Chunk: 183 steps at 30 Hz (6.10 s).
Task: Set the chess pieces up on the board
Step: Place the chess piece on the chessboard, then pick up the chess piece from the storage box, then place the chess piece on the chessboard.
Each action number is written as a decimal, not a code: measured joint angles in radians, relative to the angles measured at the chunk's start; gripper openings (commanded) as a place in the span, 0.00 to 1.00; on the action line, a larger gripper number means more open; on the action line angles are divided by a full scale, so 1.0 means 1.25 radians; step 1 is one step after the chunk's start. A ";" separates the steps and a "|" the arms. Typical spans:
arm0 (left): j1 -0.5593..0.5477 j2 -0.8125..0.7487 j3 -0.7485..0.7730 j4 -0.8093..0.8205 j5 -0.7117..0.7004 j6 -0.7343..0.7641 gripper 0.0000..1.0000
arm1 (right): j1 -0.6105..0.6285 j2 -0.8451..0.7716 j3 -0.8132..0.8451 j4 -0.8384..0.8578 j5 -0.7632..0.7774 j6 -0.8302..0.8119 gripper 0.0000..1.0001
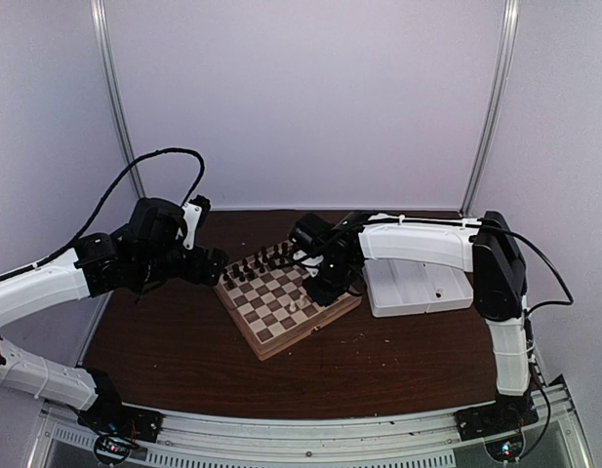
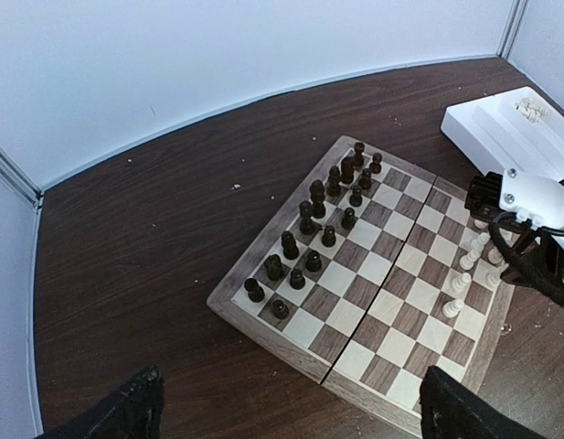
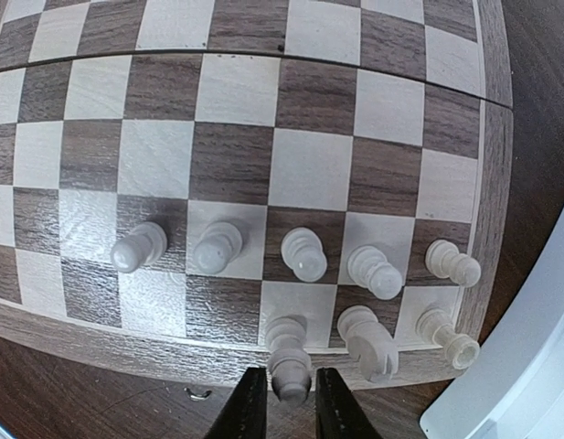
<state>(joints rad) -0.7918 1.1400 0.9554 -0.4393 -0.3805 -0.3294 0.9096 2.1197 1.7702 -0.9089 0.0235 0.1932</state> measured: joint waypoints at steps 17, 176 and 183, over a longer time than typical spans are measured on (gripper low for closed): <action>0.000 -0.003 0.000 -0.004 -0.004 0.008 0.98 | -0.014 -0.106 -0.033 0.018 0.086 -0.003 0.28; -0.211 0.248 0.044 0.369 0.549 0.599 0.04 | -0.113 -0.476 -0.399 0.215 -0.799 0.012 0.19; -0.214 0.251 0.045 0.362 0.529 0.605 0.00 | -0.113 -0.464 -0.394 0.225 -0.790 0.015 0.23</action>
<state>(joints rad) -1.0595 1.4540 1.0119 0.0135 0.2802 0.4263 0.7681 1.5394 1.2781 -0.6277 -0.9634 0.2123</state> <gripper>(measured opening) 0.051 0.206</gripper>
